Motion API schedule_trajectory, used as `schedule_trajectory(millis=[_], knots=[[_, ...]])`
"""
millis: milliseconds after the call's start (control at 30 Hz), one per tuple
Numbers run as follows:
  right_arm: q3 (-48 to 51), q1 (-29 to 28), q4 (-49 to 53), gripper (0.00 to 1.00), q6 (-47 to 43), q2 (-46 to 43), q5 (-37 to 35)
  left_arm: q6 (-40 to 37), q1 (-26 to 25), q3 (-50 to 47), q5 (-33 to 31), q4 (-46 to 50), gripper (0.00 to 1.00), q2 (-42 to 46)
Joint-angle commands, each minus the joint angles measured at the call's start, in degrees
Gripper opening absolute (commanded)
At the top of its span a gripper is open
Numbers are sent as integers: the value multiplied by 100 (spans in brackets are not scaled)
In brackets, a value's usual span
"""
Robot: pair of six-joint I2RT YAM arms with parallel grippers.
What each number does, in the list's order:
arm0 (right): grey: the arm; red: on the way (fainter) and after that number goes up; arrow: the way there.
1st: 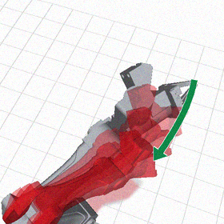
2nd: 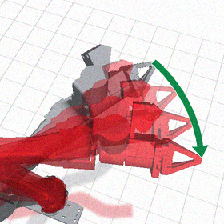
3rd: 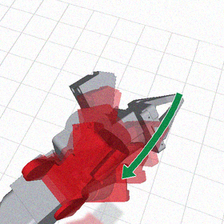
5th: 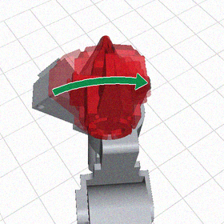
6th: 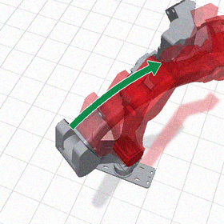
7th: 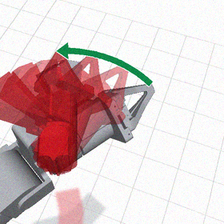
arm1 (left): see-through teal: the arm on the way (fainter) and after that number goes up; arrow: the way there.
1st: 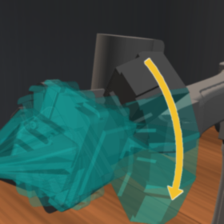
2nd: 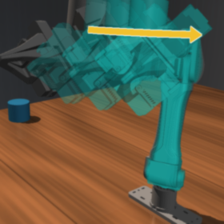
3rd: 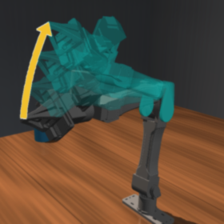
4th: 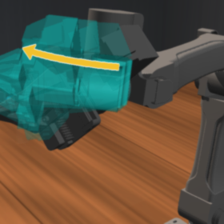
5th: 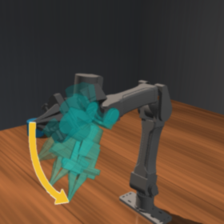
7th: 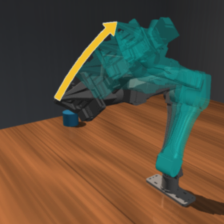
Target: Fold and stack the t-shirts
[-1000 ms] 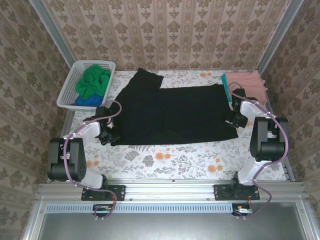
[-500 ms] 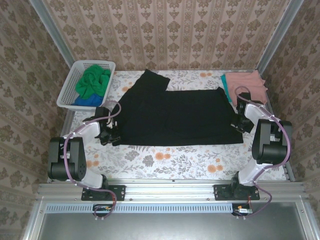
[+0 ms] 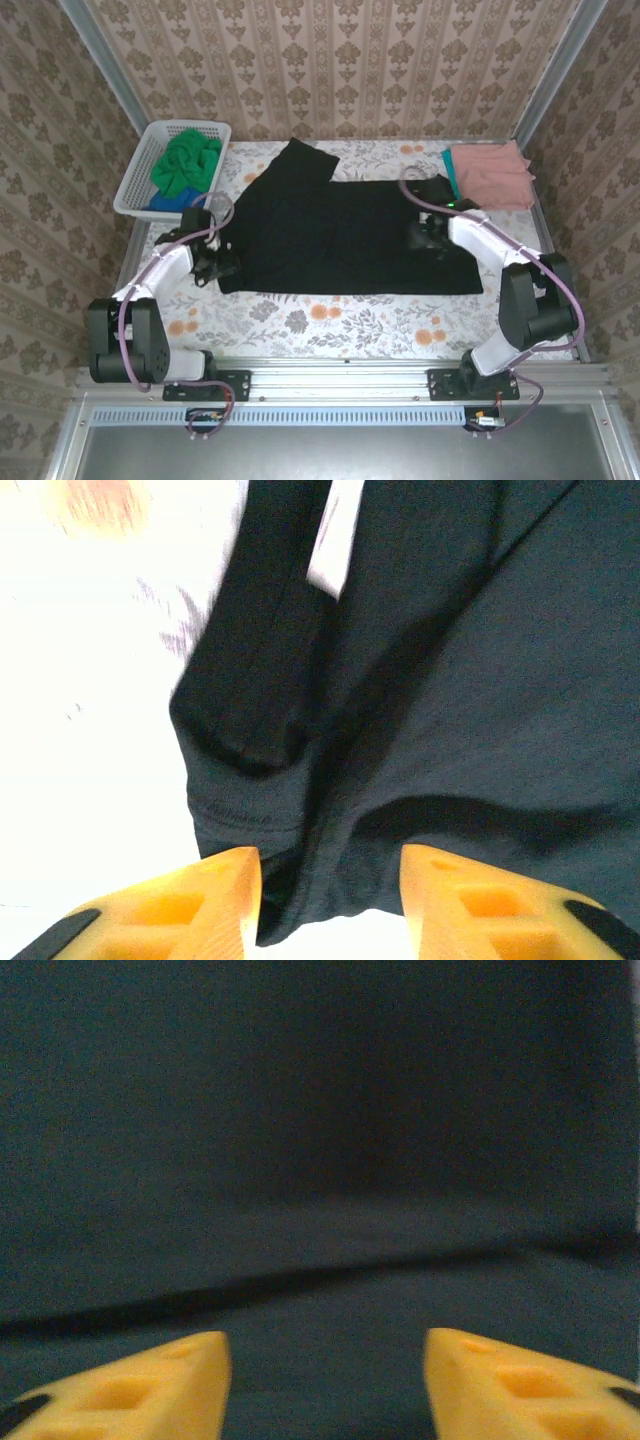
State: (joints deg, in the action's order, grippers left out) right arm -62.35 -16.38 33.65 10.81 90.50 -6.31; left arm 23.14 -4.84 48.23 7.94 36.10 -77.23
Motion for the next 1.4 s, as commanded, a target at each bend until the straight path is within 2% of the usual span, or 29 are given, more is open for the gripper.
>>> schedule_trajectory(millis=[0, 67, 167, 200, 333, 400, 500, 633, 867, 933, 1100, 1233, 1300, 1367], knots=[[-269, -519, -725, 67, -1496, 348, 1283, -94, -266, 697, -63, -55, 44, -185], [-597, -719, -638, 75, -2122, 809, 1553, -163, -498, 1112, 133, -229, 44, -655], [-844, -960, -591, 75, -3007, 1323, 1487, -285, -806, 1672, 243, -373, 42, -1443], [-866, -968, -530, 75, -3290, 1417, 1746, -319, -857, 1836, 281, -369, 40, -1682], [-654, -963, -326, 75, -4201, 1440, 2472, -376, -905, 1906, 218, -469, 39, -2155], [-396, -955, -473, 78, -4577, 1368, 2500, -393, -900, 1785, 138, -524, 39, -2276], [-287, -876, -632, 79, -4838, 1443, 2406, -424, -849, 1661, 6, -542, 38, -2396], [-608, -718, -482, 76, -4890, 1771, 2242, -417, -698, 1516, 5, -548, 37, -2473], [-890, -695, -83, 63, -4997, 2086, 1945, -341, -441, 1118, 132, -716, 37, -2397], [-967, -682, 39, 57, -5018, 2153, 1801, -336, -404, 1085, 158, -718, 36, -2425], [-943, -651, 80, 29, -5045, 2057, 1754, -342, -361, 1067, 190, -736, 36, -2456], [-855, -663, 14, 20, -5061, 1809, 1655, -343, -353, 1049, 211, -736, 36, -2459], [-807, -658, -59, 11, -5052, 1639, 1616, -338, -337, 1018, 194, -743, 36, -2457], [-763, -659, -97, 8, -5071, 1504, 1528, -323, -316, 980, 198, -757, 36, -2471]])
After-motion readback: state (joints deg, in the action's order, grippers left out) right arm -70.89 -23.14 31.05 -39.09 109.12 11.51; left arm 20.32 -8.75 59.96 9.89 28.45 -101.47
